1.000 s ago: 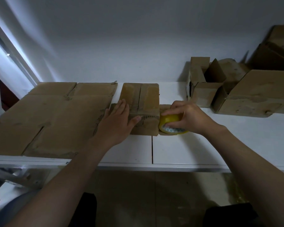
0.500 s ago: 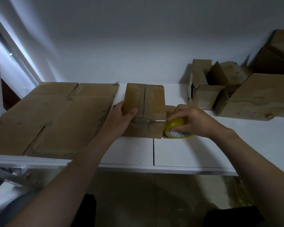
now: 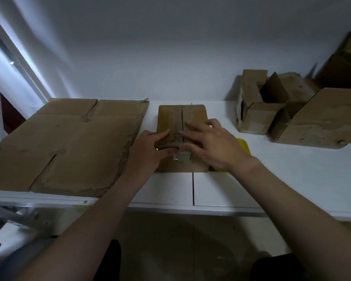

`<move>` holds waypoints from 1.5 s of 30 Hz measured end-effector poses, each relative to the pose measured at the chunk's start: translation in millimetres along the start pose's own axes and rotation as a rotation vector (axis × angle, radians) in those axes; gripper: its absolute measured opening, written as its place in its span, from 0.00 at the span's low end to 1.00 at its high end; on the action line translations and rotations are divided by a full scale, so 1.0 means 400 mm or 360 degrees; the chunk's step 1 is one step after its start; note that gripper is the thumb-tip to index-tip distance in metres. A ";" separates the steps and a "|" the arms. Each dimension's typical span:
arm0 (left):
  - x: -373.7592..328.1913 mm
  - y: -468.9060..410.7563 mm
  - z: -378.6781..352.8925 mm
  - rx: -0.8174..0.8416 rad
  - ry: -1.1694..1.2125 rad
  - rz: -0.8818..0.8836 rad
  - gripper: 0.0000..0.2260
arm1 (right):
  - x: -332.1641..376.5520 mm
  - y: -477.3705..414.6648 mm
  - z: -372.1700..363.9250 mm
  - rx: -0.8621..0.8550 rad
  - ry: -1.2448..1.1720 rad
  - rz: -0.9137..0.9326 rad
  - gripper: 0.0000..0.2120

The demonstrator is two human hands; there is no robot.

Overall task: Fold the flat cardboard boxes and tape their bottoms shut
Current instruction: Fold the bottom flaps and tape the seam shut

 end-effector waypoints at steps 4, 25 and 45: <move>0.021 -0.012 -0.005 0.0059 0.0078 -0.0024 0.37 | 0.019 -0.022 -0.033 0.0011 0.0327 0.0057 0.27; 0.028 0.139 0.036 -0.0650 0.0226 0.0253 0.04 | -0.010 -0.021 -0.043 0.0195 0.0077 -0.0049 0.23; 0.082 0.050 0.032 -0.0205 0.0714 0.0480 0.14 | 0.015 -0.015 -0.030 0.0177 0.0145 0.0036 0.22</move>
Point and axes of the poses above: each hand's wrist, its own y-axis away from the middle knuckle, its own z-axis out of the back of the hand, x = y × z, the point moved 8 cm from there along -y, towards the middle knuckle, and after that the axes turned 6 degrees about -y, right-handed, at the moved point
